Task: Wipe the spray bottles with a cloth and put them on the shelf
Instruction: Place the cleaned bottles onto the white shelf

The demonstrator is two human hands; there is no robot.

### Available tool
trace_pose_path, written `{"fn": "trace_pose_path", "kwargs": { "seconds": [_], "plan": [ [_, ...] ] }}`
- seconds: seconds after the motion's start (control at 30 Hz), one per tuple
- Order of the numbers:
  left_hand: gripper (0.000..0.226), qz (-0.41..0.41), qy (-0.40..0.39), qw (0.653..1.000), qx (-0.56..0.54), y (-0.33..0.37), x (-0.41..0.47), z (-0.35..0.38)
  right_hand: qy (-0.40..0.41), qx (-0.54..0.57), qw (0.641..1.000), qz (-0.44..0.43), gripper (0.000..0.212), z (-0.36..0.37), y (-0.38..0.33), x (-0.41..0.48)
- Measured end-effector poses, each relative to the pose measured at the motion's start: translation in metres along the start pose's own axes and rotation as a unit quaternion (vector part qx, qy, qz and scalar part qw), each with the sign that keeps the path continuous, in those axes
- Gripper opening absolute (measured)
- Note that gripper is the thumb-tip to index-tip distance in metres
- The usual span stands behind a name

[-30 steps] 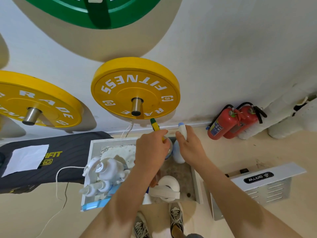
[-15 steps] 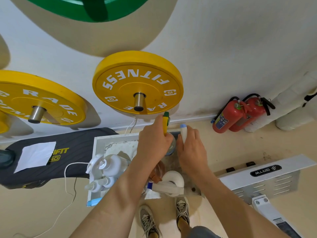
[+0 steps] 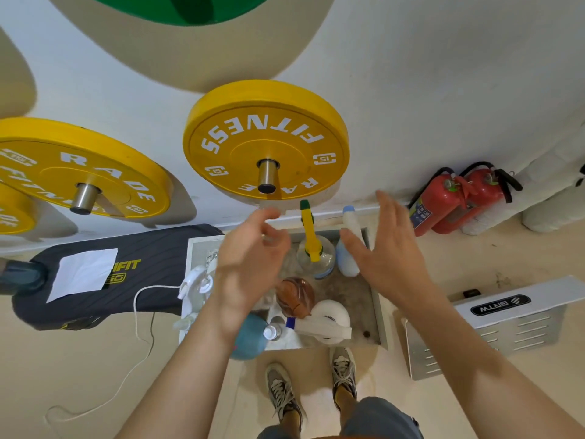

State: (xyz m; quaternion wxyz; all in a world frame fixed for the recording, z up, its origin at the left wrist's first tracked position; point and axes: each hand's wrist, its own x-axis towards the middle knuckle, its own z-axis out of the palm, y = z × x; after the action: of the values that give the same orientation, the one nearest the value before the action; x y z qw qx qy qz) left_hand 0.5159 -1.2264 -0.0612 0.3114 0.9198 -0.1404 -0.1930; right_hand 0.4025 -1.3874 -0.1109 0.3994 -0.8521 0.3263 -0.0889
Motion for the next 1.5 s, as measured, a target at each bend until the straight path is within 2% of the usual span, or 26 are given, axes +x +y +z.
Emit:
{"fn": "trace_pose_path", "kwargs": {
  "seconds": [0.03, 0.07, 0.13, 0.2, 0.27, 0.3, 0.4, 0.53, 0.6, 0.7, 0.77, 0.83, 0.93, 1.03, 1.17, 1.23, 1.33, 1.37, 1.43, 1.5],
  "plan": [
    [0.02, 0.016, 0.04, 0.999, 0.021, -0.002, -0.01, -0.01, 0.01, 0.007, 0.999, -0.031, 0.07, -0.011, -0.008, -0.008],
    [0.013, 0.03, 0.073, 0.996, 0.039, -0.005, -0.021, -0.016, -0.024, 0.02, 0.998, -0.054, 0.061, -0.02, -0.016, -0.016],
    [0.008, 0.063, 0.097, 0.99, 0.08, -0.016, -0.041, -0.019, -0.194, -0.008, 0.977, -0.092, 0.052, -0.029, -0.03, -0.035],
    [0.019, 0.039, 0.012, 0.991, 0.127, -0.022, -0.053, -0.01, -0.329, -0.149, 0.918, -0.16, 0.056, -0.019, -0.032, -0.049],
    [0.035, 0.005, -0.096, 0.983, 0.157, -0.026, -0.058, 0.002, -0.365, -0.272, 0.869, -0.194, 0.065, -0.003, -0.024, -0.058],
    [0.037, 0.014, -0.119, 0.978, 0.172, -0.025, -0.058, 0.008, -0.359, -0.307, 0.86, -0.193, 0.063, 0.006, -0.021, -0.061],
    [0.025, 0.077, -0.111, 0.97, 0.204, -0.016, -0.059, 0.013, -0.314, -0.33, 0.869, -0.193, 0.031, 0.022, -0.015, -0.067],
    [0.019, 0.087, -0.106, 0.985, 0.1, -0.021, -0.07, 0.006, -0.323, -0.321, 0.87, -0.186, 0.021, 0.014, -0.011, -0.068],
    [0.017, 0.088, -0.068, 0.993, 0.047, -0.026, -0.077, 0.0, -0.335, -0.289, 0.881, -0.166, 0.02, -0.003, -0.017, -0.069],
    [0.03, 0.094, 0.023, 0.995, -0.015, -0.032, -0.083, -0.015, -0.342, -0.242, 0.893, -0.162, 0.019, -0.039, -0.042, -0.07],
    [0.027, 0.129, 0.115, 0.985, -0.004, -0.036, -0.079, -0.029, -0.321, -0.218, 0.906, -0.168, 0.021, -0.065, -0.067, -0.066],
    [0.023, 0.137, 0.162, 0.976, 0.04, -0.037, -0.07, -0.043, -0.281, -0.185, 0.929, -0.156, 0.028, -0.088, -0.096, -0.061],
    [0.02, 0.064, 0.115, 0.99, 0.048, -0.027, -0.058, -0.056, -0.164, -0.083, 0.97, -0.157, 0.029, -0.11, -0.135, -0.051],
    [0.022, -0.005, 0.021, 0.997, 0.07, -0.025, -0.049, -0.047, -0.051, -0.003, 0.983, -0.177, 0.035, -0.112, -0.162, -0.031],
    [0.009, -0.055, -0.082, 0.995, 0.028, -0.033, -0.052, -0.01, 0.028, -0.051, 0.973, -0.222, 0.038, -0.077, -0.177, -0.003],
    [0.018, -0.046, -0.12, 0.99, 0.052, -0.036, -0.053, 0.015, 0.022, -0.066, 0.974, -0.217, 0.033, -0.046, -0.171, 0.008],
    [0.034, -0.018, -0.11, 0.986, 0.127, -0.037, -0.048, 0.042, 0.074, -0.077, 0.962, -0.253, 0.03, 0.005, -0.157, 0.021],
    [0.035, -0.015, -0.102, 0.985, 0.138, -0.038, -0.047, 0.047, 0.065, -0.091, 0.963, -0.246, 0.03, 0.02, -0.152, 0.026],
    [0.03, 0.0, -0.09, 0.986, 0.138, -0.038, -0.047, 0.05, -0.054, -0.147, 0.97, -0.187, 0.034, 0.039, -0.144, 0.035],
    [0.024, 0.014, -0.087, 0.988, 0.127, -0.04, -0.047, 0.05, -0.155, -0.21, 0.956, -0.136, 0.031, 0.052, -0.14, 0.043]
  ]
}}
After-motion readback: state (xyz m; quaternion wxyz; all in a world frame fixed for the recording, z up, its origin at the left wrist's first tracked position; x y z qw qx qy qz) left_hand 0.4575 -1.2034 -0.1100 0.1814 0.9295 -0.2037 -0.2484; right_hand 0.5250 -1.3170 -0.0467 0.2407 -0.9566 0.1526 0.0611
